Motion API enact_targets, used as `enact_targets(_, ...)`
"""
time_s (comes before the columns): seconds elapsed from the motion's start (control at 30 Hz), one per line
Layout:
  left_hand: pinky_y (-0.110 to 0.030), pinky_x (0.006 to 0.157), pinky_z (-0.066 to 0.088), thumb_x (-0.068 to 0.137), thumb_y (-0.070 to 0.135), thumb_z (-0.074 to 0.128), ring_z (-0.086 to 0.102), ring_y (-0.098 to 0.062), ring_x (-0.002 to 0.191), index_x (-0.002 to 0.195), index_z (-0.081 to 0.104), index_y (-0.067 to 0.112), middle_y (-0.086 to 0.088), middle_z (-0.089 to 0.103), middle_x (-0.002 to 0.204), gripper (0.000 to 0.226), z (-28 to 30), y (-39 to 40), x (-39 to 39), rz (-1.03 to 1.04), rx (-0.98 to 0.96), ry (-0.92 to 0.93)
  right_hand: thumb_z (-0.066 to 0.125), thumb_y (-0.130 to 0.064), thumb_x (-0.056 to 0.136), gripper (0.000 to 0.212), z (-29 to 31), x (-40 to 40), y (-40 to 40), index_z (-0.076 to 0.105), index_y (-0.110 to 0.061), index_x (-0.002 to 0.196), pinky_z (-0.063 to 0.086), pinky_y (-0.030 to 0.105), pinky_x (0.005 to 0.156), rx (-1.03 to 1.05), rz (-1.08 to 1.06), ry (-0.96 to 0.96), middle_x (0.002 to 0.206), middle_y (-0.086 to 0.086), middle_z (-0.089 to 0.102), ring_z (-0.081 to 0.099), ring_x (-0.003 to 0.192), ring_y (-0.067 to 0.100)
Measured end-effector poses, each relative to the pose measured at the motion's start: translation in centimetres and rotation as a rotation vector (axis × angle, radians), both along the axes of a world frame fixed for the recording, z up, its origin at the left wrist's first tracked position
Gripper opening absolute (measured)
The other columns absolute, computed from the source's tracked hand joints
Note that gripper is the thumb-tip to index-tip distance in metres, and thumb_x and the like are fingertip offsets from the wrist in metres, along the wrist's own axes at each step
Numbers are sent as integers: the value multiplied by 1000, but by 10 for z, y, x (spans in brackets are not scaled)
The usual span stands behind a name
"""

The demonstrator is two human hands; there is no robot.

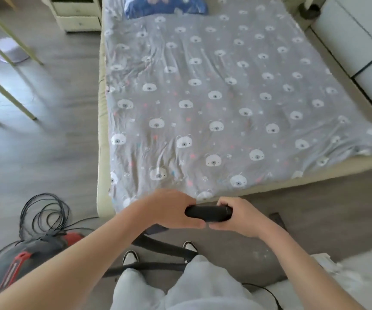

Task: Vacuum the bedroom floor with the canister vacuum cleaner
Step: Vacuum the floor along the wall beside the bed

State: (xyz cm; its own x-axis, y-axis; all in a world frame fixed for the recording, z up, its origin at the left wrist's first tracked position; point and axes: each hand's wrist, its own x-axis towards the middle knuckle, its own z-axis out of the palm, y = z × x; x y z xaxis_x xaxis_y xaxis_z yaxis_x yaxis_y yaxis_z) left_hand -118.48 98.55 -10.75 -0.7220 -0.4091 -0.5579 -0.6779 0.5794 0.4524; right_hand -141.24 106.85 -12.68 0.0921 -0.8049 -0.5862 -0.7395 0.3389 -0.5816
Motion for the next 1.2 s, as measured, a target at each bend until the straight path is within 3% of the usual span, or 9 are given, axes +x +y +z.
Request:
enact_targets(0.17, -29, 73, 51, 91, 55, 56, 63, -15, 76, 103, 58, 29, 7, 66, 82, 30, 6, 14, -14, -98, 202, 13, 83, -43, 62, 54, 5, 20, 32, 52, -48, 106, 53, 28, 80, 93, -283, -5, 119, -16, 51, 58, 99, 6)
enact_targets(0.3, -38, 85, 56, 92, 47, 58, 70, -18, 86, 107, 54, 24, 4, 74, 90, 27, 9, 40, -16, -226, 305, 13, 58, -3, 87, 85, -5, 37, 85, 20, -48, 148, 40, 28, 95, 44, -507, 30, 158, -14, 11, 29, 142, 21)
enact_targets(0.47, -49, 92, 58, 91, 35, 65, 72, -32, 98, 114, 52, 11, -14, 72, 109, 36, 20, 84, -42, -260, 468, -62, 43, -2, 94, 57, -19, 39, 147, 43, -30, 143, 41, 26, 94, -141, -1267, 27, 145, 1, 47, 50, 125, 15)
enact_targets(0.53, -51, 93, 59, 94, 42, 64, 72, -35, 98, 109, 53, 11, -17, 72, 110, 36, 23, 104, -57, -190, 548, -83, 51, -19, 97, 41, -34, 29, 155, 48, -18, 138, 49, 37, 94, -55, -1757, -265, 134, 10, 55, 56, 117, 23)
enact_targets(0.6, -48, 86, 63, 94, 50, 63, 73, -31, 81, 101, 57, 12, -14, 74, 95, 40, 18, 126, -73, -65, 686, -108, 54, -27, 99, 29, -43, 19, 161, 49, -11, 123, 55, 47, 85, -6, -2007, -916, 121, 18, 55, 59, 107, 35)
enact_targets(0.67, -42, 68, 63, 92, 46, 67, 67, -26, 63, 100, 57, 10, -11, 70, 81, 38, 5, 147, -94, 65, 846, -163, 53, -20, 99, 14, -53, -1, 171, 45, -13, 107, 59, 47, 76, -70, -2112, -1260, 114, 19, 44, 60, 97, 38)
enact_targets(0.83, -30, 51, 52, 81, 24, 77, 60, -21, 51, 104, 57, 8, -7, 66, 67, 35, -26, 177, -143, 319, 1072, -257, 54, -19, 95, 13, -87, -57, 182, 46, -10, 92, 55, 32, 72, -44, -2257, -1032, 95, 11, 50, 57, 72, 22)
enact_targets(1.03, -26, 51, 52, 90, 47, 72, 57, -15, 47, 92, 55, 13, 1, 61, 57, 38, -47, 191, -160, 222, 978, -292, 51, -21, 97, 16, -116, -84, 194, 45, -6, 101, 57, 35, 62, 107, -2173, -891, 89, 14, 52, 57, 62, 23)
enact_targets(1.2, -31, 55, 54, 87, 67, 65, 58, -20, 51, 93, 58, 12, -4, 60, 63, 55, -16, 172, -111, 211, 981, -432, 48, -12, 92, 5, -117, -41, 192, 45, -8, 90, 57, 34, 71, 109, -2119, -903, 90, 11, 50, 64, 65, 24)
